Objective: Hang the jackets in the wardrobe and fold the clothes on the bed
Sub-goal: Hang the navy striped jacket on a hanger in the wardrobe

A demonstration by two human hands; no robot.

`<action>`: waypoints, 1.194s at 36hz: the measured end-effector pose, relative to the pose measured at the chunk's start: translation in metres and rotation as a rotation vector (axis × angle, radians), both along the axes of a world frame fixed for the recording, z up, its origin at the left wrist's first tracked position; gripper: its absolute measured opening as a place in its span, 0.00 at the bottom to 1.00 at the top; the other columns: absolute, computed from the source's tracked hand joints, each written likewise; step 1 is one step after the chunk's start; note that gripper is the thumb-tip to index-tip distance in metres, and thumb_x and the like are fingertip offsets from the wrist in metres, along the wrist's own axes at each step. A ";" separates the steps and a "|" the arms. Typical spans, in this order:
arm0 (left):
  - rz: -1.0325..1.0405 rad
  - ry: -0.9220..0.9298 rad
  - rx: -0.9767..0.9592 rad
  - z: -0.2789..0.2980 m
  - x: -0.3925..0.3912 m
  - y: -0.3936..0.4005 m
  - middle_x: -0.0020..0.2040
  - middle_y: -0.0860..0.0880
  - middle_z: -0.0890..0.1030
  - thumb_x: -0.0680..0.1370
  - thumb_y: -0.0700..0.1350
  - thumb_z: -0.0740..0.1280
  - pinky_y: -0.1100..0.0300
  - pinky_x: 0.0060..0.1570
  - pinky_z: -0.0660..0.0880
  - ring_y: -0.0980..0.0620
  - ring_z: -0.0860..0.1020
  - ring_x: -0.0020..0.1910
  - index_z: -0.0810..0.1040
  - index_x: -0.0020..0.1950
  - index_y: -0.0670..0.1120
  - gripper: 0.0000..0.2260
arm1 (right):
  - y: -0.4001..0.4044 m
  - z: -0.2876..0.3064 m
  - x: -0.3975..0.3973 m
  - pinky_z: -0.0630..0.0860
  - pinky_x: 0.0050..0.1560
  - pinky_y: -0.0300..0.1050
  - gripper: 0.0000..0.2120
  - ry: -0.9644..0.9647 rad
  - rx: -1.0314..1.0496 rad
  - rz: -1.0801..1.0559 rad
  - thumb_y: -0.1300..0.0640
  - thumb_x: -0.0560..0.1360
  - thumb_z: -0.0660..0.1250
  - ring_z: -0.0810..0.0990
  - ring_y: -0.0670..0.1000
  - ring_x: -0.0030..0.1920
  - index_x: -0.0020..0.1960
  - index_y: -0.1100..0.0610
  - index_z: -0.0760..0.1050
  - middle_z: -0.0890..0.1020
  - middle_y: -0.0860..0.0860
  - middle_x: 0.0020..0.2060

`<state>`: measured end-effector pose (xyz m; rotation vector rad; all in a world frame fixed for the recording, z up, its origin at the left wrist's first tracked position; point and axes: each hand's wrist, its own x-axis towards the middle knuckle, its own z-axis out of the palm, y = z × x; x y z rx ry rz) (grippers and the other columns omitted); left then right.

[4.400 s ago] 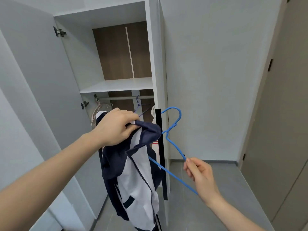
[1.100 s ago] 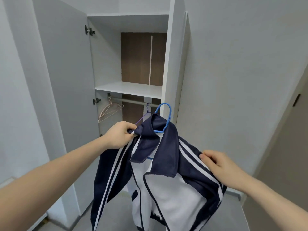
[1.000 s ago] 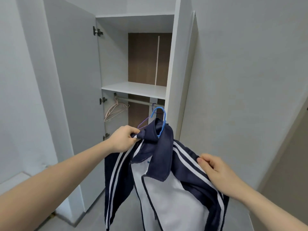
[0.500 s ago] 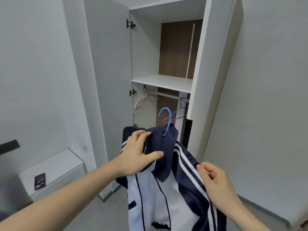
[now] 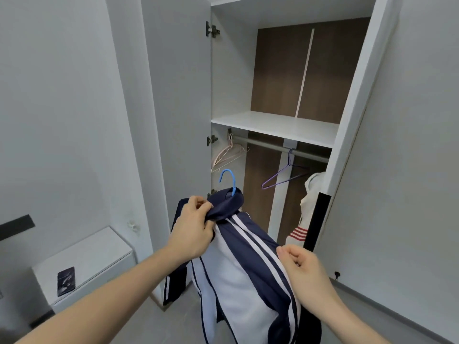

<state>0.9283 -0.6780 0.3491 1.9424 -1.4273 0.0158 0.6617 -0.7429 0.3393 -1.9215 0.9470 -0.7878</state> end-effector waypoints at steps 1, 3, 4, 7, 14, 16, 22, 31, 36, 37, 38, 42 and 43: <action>0.024 0.020 0.017 -0.002 0.015 -0.005 0.63 0.49 0.70 0.79 0.38 0.61 0.49 0.60 0.73 0.46 0.71 0.61 0.78 0.55 0.46 0.09 | -0.001 0.000 0.010 0.61 0.39 0.47 0.20 0.007 0.018 0.000 0.52 0.83 0.62 0.66 0.48 0.35 0.40 0.67 0.69 0.67 0.54 0.32; 0.040 0.066 0.061 -0.005 0.044 -0.014 0.63 0.48 0.71 0.80 0.38 0.59 0.51 0.62 0.72 0.47 0.71 0.63 0.81 0.55 0.46 0.12 | -0.002 -0.002 0.030 0.60 0.39 0.47 0.20 0.024 0.047 -0.004 0.51 0.84 0.62 0.65 0.48 0.35 0.41 0.66 0.67 0.66 0.53 0.33; 0.023 0.080 0.101 -0.007 0.056 -0.019 0.62 0.49 0.72 0.80 0.38 0.59 0.53 0.62 0.71 0.48 0.71 0.63 0.80 0.51 0.48 0.11 | -0.002 -0.004 0.039 0.60 0.39 0.47 0.20 0.037 0.057 -0.007 0.51 0.84 0.61 0.64 0.47 0.35 0.41 0.66 0.66 0.66 0.52 0.33; -0.047 0.115 0.213 -0.013 0.085 -0.036 0.53 0.52 0.73 0.80 0.41 0.62 0.58 0.53 0.68 0.50 0.74 0.58 0.73 0.39 0.53 0.11 | -0.003 -0.012 0.068 0.59 0.36 0.44 0.19 0.038 0.098 -0.033 0.52 0.84 0.61 0.62 0.48 0.35 0.41 0.65 0.63 0.64 0.53 0.34; -0.156 0.075 0.191 -0.012 0.128 -0.073 0.51 0.56 0.71 0.75 0.53 0.74 0.60 0.44 0.71 0.58 0.75 0.46 0.70 0.51 0.53 0.14 | -0.012 -0.039 0.102 0.64 0.37 0.46 0.20 -0.014 0.202 -0.243 0.47 0.82 0.60 0.66 0.45 0.30 0.34 0.53 0.68 0.68 0.48 0.28; -0.189 0.030 0.188 -0.008 0.134 -0.086 0.54 0.54 0.72 0.76 0.50 0.74 0.55 0.50 0.75 0.52 0.77 0.50 0.70 0.54 0.52 0.14 | -0.020 -0.045 0.106 0.68 0.37 0.46 0.18 -0.033 0.234 -0.316 0.45 0.81 0.61 0.71 0.44 0.28 0.35 0.52 0.73 0.72 0.48 0.27; -0.313 -0.014 0.201 -0.001 0.147 -0.148 0.59 0.54 0.71 0.77 0.48 0.72 0.49 0.58 0.75 0.49 0.77 0.57 0.71 0.56 0.52 0.13 | -0.060 -0.055 0.115 0.70 0.41 0.49 0.17 -0.110 0.284 -0.470 0.50 0.82 0.63 0.73 0.49 0.32 0.42 0.62 0.75 0.75 0.55 0.29; -0.416 -0.055 0.200 0.019 0.165 -0.264 0.59 0.54 0.71 0.78 0.45 0.69 0.52 0.58 0.75 0.49 0.79 0.55 0.72 0.54 0.53 0.08 | -0.135 -0.076 0.142 0.68 0.28 0.31 0.14 -0.193 0.307 -0.595 0.54 0.83 0.63 0.73 0.42 0.24 0.39 0.58 0.76 0.77 0.48 0.25; -0.440 -0.117 0.143 0.049 0.186 -0.328 0.60 0.56 0.69 0.78 0.47 0.69 0.56 0.58 0.71 0.51 0.76 0.58 0.71 0.55 0.55 0.10 | -0.179 -0.083 0.158 0.71 0.34 0.40 0.14 -0.280 0.330 -0.661 0.57 0.83 0.63 0.77 0.42 0.27 0.40 0.56 0.80 0.82 0.49 0.28; -0.444 -0.132 0.124 0.055 0.190 -0.340 0.60 0.55 0.69 0.78 0.46 0.70 0.56 0.60 0.71 0.51 0.75 0.60 0.72 0.56 0.54 0.10 | -0.187 -0.082 0.161 0.71 0.35 0.41 0.14 -0.288 0.325 -0.670 0.57 0.83 0.63 0.77 0.42 0.27 0.40 0.55 0.80 0.82 0.49 0.29; -0.449 -0.141 0.107 0.062 0.193 -0.353 0.61 0.54 0.69 0.77 0.46 0.70 0.55 0.62 0.71 0.51 0.74 0.61 0.72 0.57 0.53 0.11 | -0.196 -0.082 0.164 0.71 0.36 0.41 0.14 -0.293 0.316 -0.682 0.56 0.83 0.63 0.78 0.43 0.28 0.40 0.53 0.80 0.82 0.49 0.30; -0.471 -0.173 0.048 0.088 0.204 -0.403 0.60 0.53 0.68 0.76 0.45 0.71 0.58 0.59 0.68 0.52 0.72 0.57 0.73 0.58 0.52 0.12 | -0.230 -0.079 0.173 0.71 0.39 0.45 0.15 -0.301 0.290 -0.731 0.55 0.82 0.63 0.76 0.45 0.30 0.39 0.51 0.81 0.82 0.49 0.31; -0.479 -0.187 0.038 0.094 0.206 -0.417 0.59 0.53 0.69 0.76 0.45 0.71 0.60 0.57 0.67 0.53 0.72 0.56 0.73 0.57 0.52 0.12 | -0.239 -0.078 0.175 0.70 0.39 0.46 0.15 -0.301 0.282 -0.743 0.55 0.82 0.63 0.74 0.46 0.30 0.38 0.53 0.80 0.80 0.50 0.29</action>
